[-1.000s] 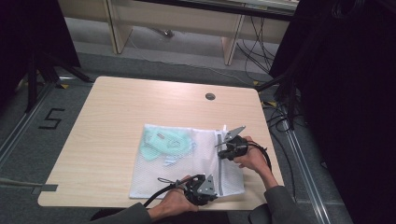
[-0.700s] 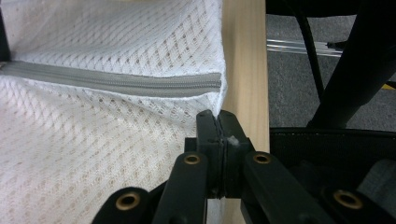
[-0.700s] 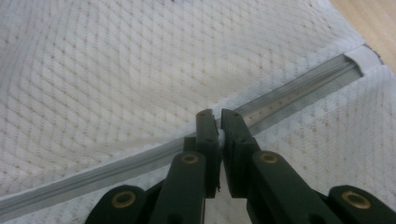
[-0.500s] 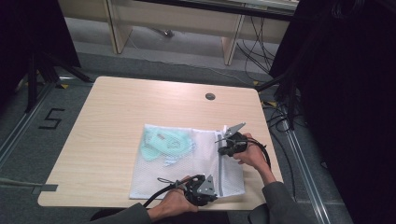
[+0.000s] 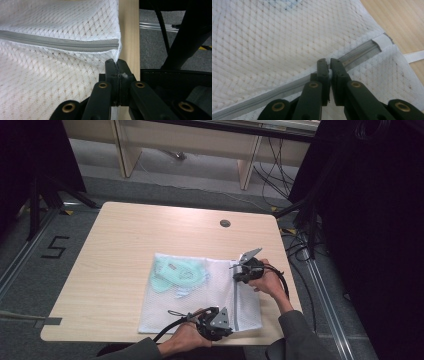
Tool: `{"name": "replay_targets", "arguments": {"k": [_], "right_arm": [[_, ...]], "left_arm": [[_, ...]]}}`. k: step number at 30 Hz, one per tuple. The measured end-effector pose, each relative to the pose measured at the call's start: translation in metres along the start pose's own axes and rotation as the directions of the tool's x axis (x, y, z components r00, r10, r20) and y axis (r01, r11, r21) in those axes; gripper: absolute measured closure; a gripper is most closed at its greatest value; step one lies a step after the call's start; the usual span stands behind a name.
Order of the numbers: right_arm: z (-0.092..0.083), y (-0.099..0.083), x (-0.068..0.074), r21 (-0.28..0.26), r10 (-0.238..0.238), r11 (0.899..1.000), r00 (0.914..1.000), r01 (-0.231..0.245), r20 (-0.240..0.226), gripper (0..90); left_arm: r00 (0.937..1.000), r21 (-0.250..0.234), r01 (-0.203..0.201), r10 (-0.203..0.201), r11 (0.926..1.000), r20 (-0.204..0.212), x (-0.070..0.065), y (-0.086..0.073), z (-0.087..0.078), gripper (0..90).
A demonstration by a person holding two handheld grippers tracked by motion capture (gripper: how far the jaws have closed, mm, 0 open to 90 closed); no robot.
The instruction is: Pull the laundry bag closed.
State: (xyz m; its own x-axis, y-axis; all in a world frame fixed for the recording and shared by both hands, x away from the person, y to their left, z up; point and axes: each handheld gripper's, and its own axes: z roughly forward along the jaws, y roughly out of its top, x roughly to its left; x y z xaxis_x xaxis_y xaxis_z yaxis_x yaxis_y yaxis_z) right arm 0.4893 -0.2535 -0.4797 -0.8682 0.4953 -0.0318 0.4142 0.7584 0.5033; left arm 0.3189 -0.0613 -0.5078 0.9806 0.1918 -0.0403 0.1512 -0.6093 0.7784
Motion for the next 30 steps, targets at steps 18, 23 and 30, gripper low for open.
{"name": "replay_targets", "arguments": {"k": [18,23,30], "right_arm": [[0.003,0.008,-0.012,-0.003,-0.009,1.0,0.9993,0.009,0.037,86.7],[0.005,0.01,-0.017,-0.013,-0.011,1.0,0.9985,0.011,0.054,86.7],[0.007,0.01,-0.023,-0.029,0.005,1.0,0.9983,-0.004,0.058,86.7]], "left_arm": [[0.9998,0.001,-0.019,0.019,0.9998,0.004,0.001,0.0,0.001,89.2],[1.0,0.0,-0.004,0.004,1.0,0.006,0.0,0.0,0.001,89.2],[0.9999,0.007,-0.012,0.012,0.9999,0.009,-0.001,0.0,0.003,89.2]]}}
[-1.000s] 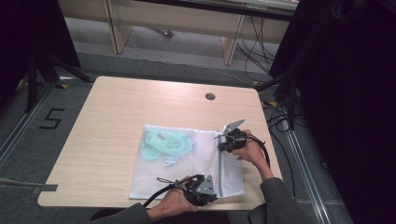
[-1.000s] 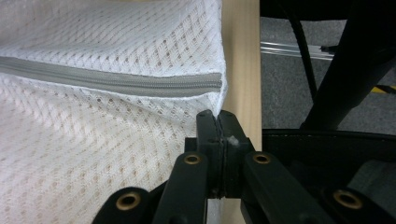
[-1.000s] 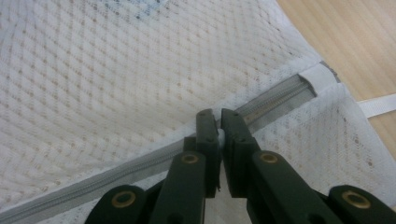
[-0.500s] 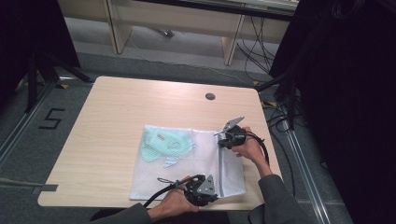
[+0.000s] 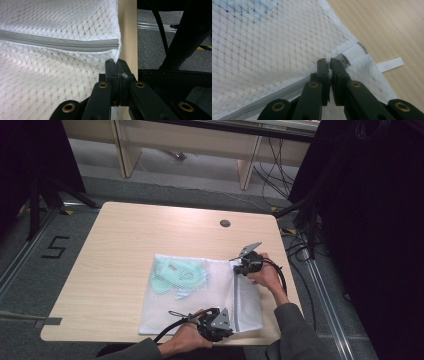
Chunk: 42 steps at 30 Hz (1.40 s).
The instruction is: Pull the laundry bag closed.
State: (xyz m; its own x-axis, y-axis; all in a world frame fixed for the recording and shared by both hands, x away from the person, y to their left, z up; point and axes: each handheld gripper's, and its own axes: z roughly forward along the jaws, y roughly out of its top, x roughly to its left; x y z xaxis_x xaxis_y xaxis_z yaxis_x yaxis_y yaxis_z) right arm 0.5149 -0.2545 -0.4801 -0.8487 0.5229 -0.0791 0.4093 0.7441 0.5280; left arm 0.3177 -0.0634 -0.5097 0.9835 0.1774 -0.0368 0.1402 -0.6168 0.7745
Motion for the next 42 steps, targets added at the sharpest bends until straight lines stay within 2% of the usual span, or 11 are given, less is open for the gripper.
{"name": "replay_targets", "arguments": {"k": [3,10,13,17,19,20,29,34,35,36,42], "right_arm": [[0.001,0.001,0.001,-0.011,0.019,1.0,0.9998,-0.019,0.005,86.7],[0.001,0.004,-0.003,0.0,0.007,1.0,0.9999,-0.007,0.013,86.7],[0.003,0.005,-0.004,-0.017,0.014,1.0,0.9997,-0.014,0.019,86.7],[0.004,0.006,-0.006,-0.016,0.016,1.0,0.9994,-0.015,0.032,86.7],[0.005,0.006,-0.007,-0.021,0.024,1.0,0.9994,-0.023,0.026,86.8],[0.005,0.006,-0.007,-0.025,0.025,0.999,0.9992,-0.025,0.032,86.7],[0.007,0.008,-0.013,-0.035,0.026,0.999,0.9984,-0.025,0.051,86.7],[0.009,0.01,-0.014,-0.044,0.036,0.998,0.9976,-0.034,0.059,86.8],[0.008,0.01,-0.013,-0.036,0.059,0.998,0.9967,-0.057,0.056,86.8],[0.008,0.01,-0.015,-0.055,0.053,0.997,0.9952,-0.049,0.082,86.8],[0.009,0.013,-0.018,-0.071,0.063,0.996,0.9925,-0.056,0.104,86.8]], "left_arm": [[0.9999,-0.006,-0.011,0.011,0.9999,-0.003,0.001,0.0,0.0,89.1],[1.0,-0.004,0.002,-0.002,1.0,-0.001,0.001,0.0,-0.001,89.2],[0.9997,-0.006,-0.024,0.024,0.9997,-0.007,0.001,0.001,-0.002,89.2],[0.9999,-0.003,-0.007,0.007,1.0,-0.014,0.001,0.0,-0.002,89.3],[0.9995,-0.001,-0.03,0.03,0.9995,-0.013,0.001,0.0,-0.002,89.3],[0.9999,0.0,-0.01,0.01,1.0,-0.004,-0.001,0.0,-0.001,89.4],[1.0,0.002,0.0,0.0,1.0,-0.004,0.001,-0.001,-0.002,89.4],[0.999,0.005,-0.038,0.038,0.9993,-0.025,0.001,-0.001,-0.002,89.6],[0.9995,0.002,-0.019,0.019,0.9998,-0.027,0.0,-0.001,-0.002,89.6],[0.9995,0.004,-0.021,0.021,0.9998,-0.024,0.0,-0.001,-0.002,89.7],[0.9997,-0.011,0.01,-0.01,0.9999,-0.022,0.006,-0.001,-0.005,89.6]]}}
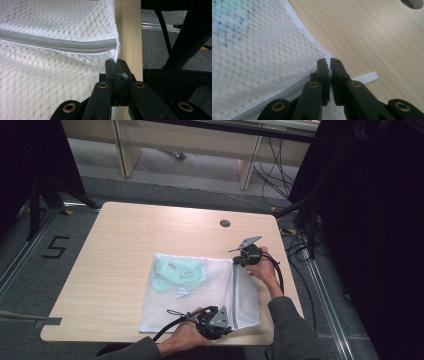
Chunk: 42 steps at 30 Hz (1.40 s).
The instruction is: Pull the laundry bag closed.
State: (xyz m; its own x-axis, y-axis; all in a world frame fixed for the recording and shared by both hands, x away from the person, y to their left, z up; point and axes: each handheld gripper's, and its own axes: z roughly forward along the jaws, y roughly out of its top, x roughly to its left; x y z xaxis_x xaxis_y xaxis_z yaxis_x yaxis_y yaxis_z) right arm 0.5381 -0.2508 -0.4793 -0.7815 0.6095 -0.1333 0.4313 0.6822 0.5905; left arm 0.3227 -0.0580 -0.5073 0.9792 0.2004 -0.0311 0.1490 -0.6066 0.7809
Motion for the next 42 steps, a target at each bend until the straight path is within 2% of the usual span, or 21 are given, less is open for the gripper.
{"name": "replay_targets", "arguments": {"k": [1,2,6,8,12,17,18,22,23,25,27,29,30,32,33,34,35,38,39,42], "right_arm": [[0.001,0.001,0.001,0.007,0.015,1.0,0.9999,-0.015,0.002,86.8],[0.001,0.002,-0.001,0.003,-0.01,1.0,0.9999,0.01,0.005,86.8],[0.006,0.007,0.002,-0.007,-0.008,1.0,0.9999,0.008,0.013,86.7],[0.008,0.009,0.002,0.002,-0.016,1.0,0.9996,0.015,0.022,86.7],[0.009,0.011,0.004,-0.005,-0.007,1.0,0.9997,0.007,0.023,86.6],[0.009,0.011,0.004,-0.011,-0.013,1.0,0.9995,0.014,0.027,86.3],[0.01,0.011,0.004,-0.01,-0.019,1.0,0.9992,0.019,0.034,86.2],[0.01,0.011,0.004,-0.011,-0.007,1.0,0.9994,0.008,0.034,85.1],[0.011,0.011,0.003,-0.013,-0.001,1.0,0.9994,0.002,0.035,83.0],[0.011,0.01,0.004,0.0,0.017,1.0,0.9989,-0.017,0.044,77.3],[0.012,0.01,0.003,-0.006,0.021,1.0,0.9986,-0.02,0.05,75.5],[0.011,0.01,0.003,-0.01,0.02,1.0,0.9983,-0.019,0.054,69.8],[0.009,0.012,0.004,-0.011,0.031,0.999,0.997,-0.03,0.071,66.9],[0.006,0.013,0.002,-0.016,0.024,1.0,0.9962,-0.023,0.084,65.2],[0.006,0.014,0.005,-0.037,0.056,0.998,0.9963,-0.053,0.065,63.4],[0.005,0.014,0.005,-0.041,0.052,0.998,0.9966,-0.049,0.065,61.2],[0.004,0.015,0.006,-0.035,0.07,0.997,0.9951,-0.067,0.07,58.8],[0.002,0.016,0.008,-0.034,0.068,0.997,0.9946,-0.065,0.078,56.9],[0.001,0.016,0.01,-0.039,0.069,0.997,0.9954,-0.067,0.065,55.4],[-0.006,0.017,0.014,-0.042,0.073,0.997,0.9951,-0.071,0.067,52.2]], "left_arm": [[1.0,-0.002,0.001,-0.001,1.0,0.0,0.001,0.0,0.0,89.6],[0.9999,-0.01,0.014,-0.014,0.9999,-0.002,0.002,0.001,-0.001,89.5],[0.9995,-0.017,0.033,-0.033,0.9993,-0.003,0.007,0.002,-0.004,89.4],[0.9996,-0.013,0.023,-0.024,0.9996,-0.013,0.008,0.003,-0.005,89.2],[0.9993,-0.019,0.031,-0.032,0.9993,-0.019,0.009,0.003,-0.005,88.8],[0.9995,0.01,0.014,-0.014,0.9999,-0.027,0.01,0.002,-0.004,88.0],[0.9994,0.003,0.025,-0.025,0.9997,-0.023,0.01,0.002,-0.003,87.8],[0.9993,0.005,0.02,-0.019,0.9998,-0.031,0.009,0.001,-0.002,86.7],[0.9994,0.01,0.012,-0.012,0.9999,-0.034,0.01,0.001,-0.002,86.7],[0.9991,0.006,0.021,-0.021,0.9998,-0.038,0.01,0.001,-0.002,85.2],[0.9984,0.0,0.035,-0.035,0.9994,-0.045,0.011,0.001,-0.002,82.6],[0.9981,-0.004,0.038,-0.038,0.9993,-0.048,0.012,0.002,-0.005,82.3],[0.9978,-0.009,0.042,-0.043,0.9991,-0.052,0.013,0.002,-0.006,81.6],[0.9973,-0.016,0.05,-0.051,0.9986,-0.053,0.014,0.003,-0.008,80.5],[0.9971,-0.016,0.051,-0.052,0.9986,-0.056,0.014,0.003,-0.009,79.9],[0.9971,-0.012,0.049,-0.05,0.9987,-0.058,0.015,0.003,-0.01,79.7],[0.9969,-0.017,0.053,-0.054,0.9984,-0.058,0.015,0.003,-0.01,79.1],[0.9967,-0.021,0.058,-0.059,0.9981,-0.056,0.014,0.003,-0.013,76.4],[0.9968,-0.024,0.058,-0.059,0.998,-0.055,0.015,0.003,-0.014,74.8],[0.996,-0.03,0.058,-0.059,0.9979,-0.066,0.017,0.003,-0.021,70.5]]}}
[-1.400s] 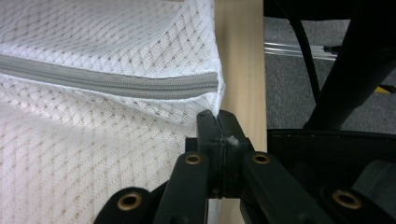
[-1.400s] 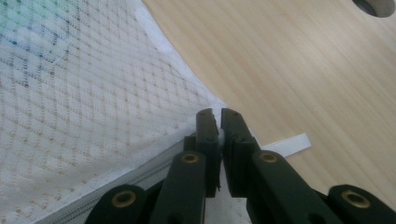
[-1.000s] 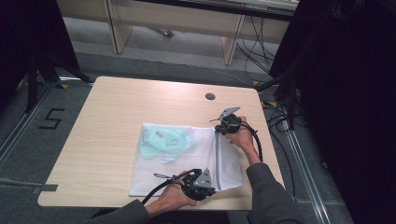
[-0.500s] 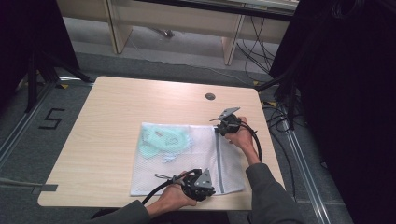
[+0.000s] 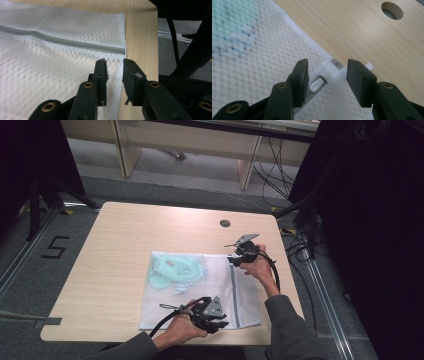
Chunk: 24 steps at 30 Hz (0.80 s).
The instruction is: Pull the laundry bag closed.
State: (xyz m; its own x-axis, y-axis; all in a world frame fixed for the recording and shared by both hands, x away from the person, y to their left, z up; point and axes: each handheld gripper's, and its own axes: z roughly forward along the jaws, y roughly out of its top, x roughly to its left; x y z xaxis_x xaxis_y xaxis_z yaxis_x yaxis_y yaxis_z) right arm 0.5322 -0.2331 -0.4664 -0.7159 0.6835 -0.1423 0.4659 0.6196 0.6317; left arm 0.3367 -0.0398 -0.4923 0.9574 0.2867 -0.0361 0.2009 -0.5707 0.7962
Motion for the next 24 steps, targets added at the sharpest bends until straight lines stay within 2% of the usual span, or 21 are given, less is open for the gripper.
{"name": "replay_targets", "arguments": {"k": [4,7,8,9,10,13,14,15,16,17,18,19,20,22,23,24], "right_arm": [[-0.009,-0.001,0.003,-0.026,-0.001,1.0,1.0,0.001,0.002,50.0],[-0.018,-0.004,0.006,-0.042,0.016,0.999,0.9997,-0.017,-0.019,49.2],[-0.022,-0.004,0.006,-0.027,0.013,1.0,0.9996,-0.014,-0.027,48.7],[-0.021,-0.004,0.007,-0.058,0.005,0.998,0.9998,-0.006,-0.019,48.4],[-0.023,-0.004,0.008,-0.046,0.008,0.999,0.9997,-0.009,-0.022,48.2],[-0.026,-0.003,0.011,-0.046,0.008,0.999,0.9995,-0.009,-0.031,47.5],[-0.026,-0.003,0.013,-0.039,0.011,0.999,0.9995,-0.012,-0.03,47.3],[-0.026,-0.003,0.014,-0.046,-0.003,0.999,0.9994,0.002,-0.035,47.0],[-0.027,-0.003,0.018,-0.044,0.016,0.999,0.9989,-0.018,-0.044,46.8],[-0.026,-0.003,0.018,-0.054,-0.005,0.999,0.9988,0.002,-0.05,46.8],[-0.028,-0.003,0.02,-0.047,0.007,0.999,0.9983,-0.01,-0.058,46.5],[-0.028,-0.005,0.023,-0.054,0.01,0.998,0.9979,-0.014,-0.064,46.3],[-0.03,-0.004,0.023,-0.039,-0.002,0.999,0.9969,-0.001,-0.079,46.1],[-0.031,-0.006,0.027,-0.052,0.007,0.999,0.9968,-0.011,-0.079,45.6],[-0.033,-0.006,0.028,-0.034,0.01,0.999,0.9952,-0.013,-0.098,45.4],[-0.031,-0.008,0.03,-0.071,0.006,0.997,0.9957,-0.013,-0.092,44.9]], "left_arm": [[0.9993,-0.025,0.019,-0.02,0.9995,-0.033,0.008,-0.002,-0.011,64.8],[0.998,-0.04,0.036,-0.038,0.9986,-0.051,0.012,-0.003,-0.019,59.9],[0.9978,-0.041,0.035,-0.038,0.9985,-0.055,0.014,-0.003,-0.023,58.6],[0.9972,-0.048,0.041,-0.044,0.998,-0.061,0.015,-0.004,-0.025,57.1],[0.9975,-0.044,0.044,-0.047,0.998,-0.054,0.017,-0.005,-0.028,55.4],[0.9935,-0.048,0.057,-0.062,0.9972,-0.096,0.021,-0.01,-0.035,51.1],[0.9919,-0.038,0.051,-0.055,0.998,-0.115,0.024,-0.012,-0.038,50.6],[0.9893,-0.042,0.065,-0.07,0.997,-0.128,0.026,-0.014,-0.041,49.5],[0.9865,-0.051,0.066,-0.073,0.9965,-0.146,0.028,-0.016,-0.043,47.8],[0.983,-0.039,0.07,-0.076,0.9968,-0.167,0.031,-0.017,-0.047,46.6],[0.9795,-0.054,0.076,-0.085,0.9956,-0.183,0.034,-0.019,-0.051,45.8],[0.9781,-0.053,0.077,-0.086,0.9956,-0.19,0.036,-0.02,-0.054,45.1],[0.9756,-0.061,0.086,-0.096,0.9945,-0.198,0.037,-0.021,-0.056,44.2],[0.9714,-0.056,0.1,-0.11,0.9934,-0.21,0.04,-0.023,-0.063,42.5],[0.9682,-0.073,0.099,-0.113,0.9924,-0.223,0.042,-0.025,-0.065,41.4],[0.9659,-0.068,0.103,-0.116,0.9923,-0.231,0.044,-0.026,-0.069,41.2]]}}
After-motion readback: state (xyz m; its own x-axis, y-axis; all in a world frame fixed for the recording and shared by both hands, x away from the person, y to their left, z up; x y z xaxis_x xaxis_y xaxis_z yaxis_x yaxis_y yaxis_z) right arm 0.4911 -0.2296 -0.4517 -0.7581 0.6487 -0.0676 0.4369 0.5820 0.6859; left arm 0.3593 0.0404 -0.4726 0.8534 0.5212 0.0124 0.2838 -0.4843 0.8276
